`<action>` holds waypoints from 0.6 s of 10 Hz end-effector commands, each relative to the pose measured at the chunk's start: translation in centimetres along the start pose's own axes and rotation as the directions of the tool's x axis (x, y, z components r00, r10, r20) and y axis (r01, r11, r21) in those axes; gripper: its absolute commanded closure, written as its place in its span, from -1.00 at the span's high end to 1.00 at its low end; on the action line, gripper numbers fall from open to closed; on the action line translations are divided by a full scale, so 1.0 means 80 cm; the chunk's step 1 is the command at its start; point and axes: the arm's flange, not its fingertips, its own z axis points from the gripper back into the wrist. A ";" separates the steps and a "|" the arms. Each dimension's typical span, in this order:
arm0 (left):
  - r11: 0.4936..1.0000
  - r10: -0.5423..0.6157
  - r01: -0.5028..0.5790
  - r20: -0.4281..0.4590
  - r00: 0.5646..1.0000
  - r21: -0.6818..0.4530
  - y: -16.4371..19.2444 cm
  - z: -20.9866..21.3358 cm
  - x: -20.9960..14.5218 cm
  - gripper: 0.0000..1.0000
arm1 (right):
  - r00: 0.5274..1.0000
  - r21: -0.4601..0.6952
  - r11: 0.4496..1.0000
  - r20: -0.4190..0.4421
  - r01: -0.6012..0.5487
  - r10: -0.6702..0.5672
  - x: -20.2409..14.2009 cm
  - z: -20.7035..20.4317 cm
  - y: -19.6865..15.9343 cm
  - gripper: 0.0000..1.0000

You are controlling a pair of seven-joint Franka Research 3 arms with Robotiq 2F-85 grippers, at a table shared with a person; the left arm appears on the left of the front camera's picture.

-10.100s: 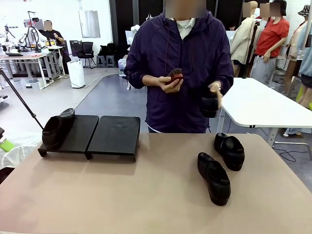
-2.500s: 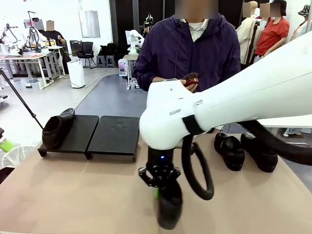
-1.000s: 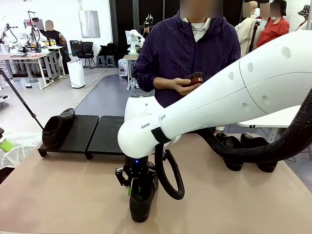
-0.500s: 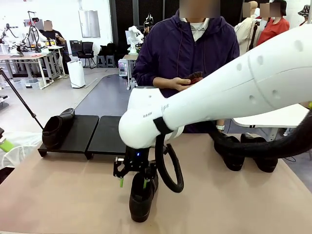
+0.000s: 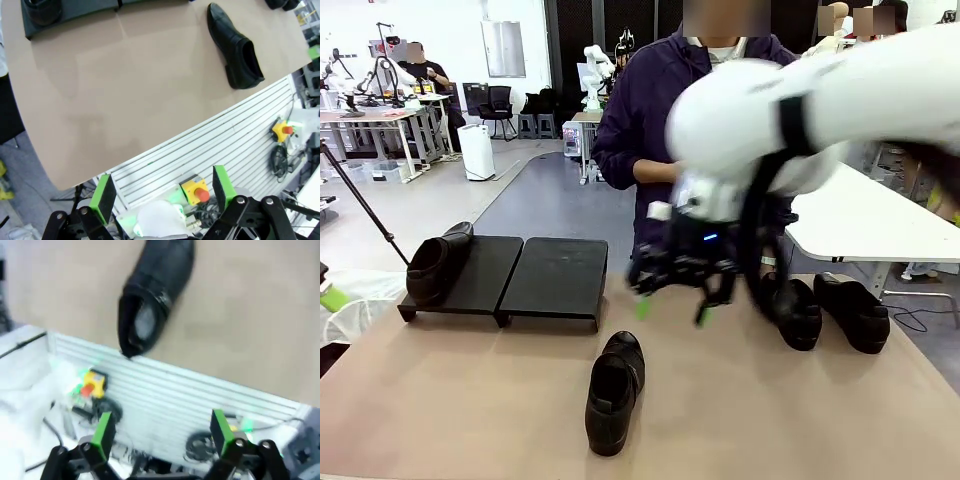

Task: Organize the shoes by placing them on the stand.
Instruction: Pick up one Shoe and place it in the middle of the table.

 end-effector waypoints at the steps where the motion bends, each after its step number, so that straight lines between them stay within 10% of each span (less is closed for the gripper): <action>1: 1.000 -0.014 0.014 -0.008 1.000 0.005 0.003 0.002 -0.001 1.00 | 0.996 0.115 0.992 -0.077 -0.042 0.051 -0.051 0.062 -0.109 1.00; 6: 1.000 -0.014 0.014 -0.008 1.000 0.005 0.003 0.002 -0.001 1.00 | 0.964 0.383 0.909 0.258 -0.166 0.068 -0.233 0.169 -0.335 1.00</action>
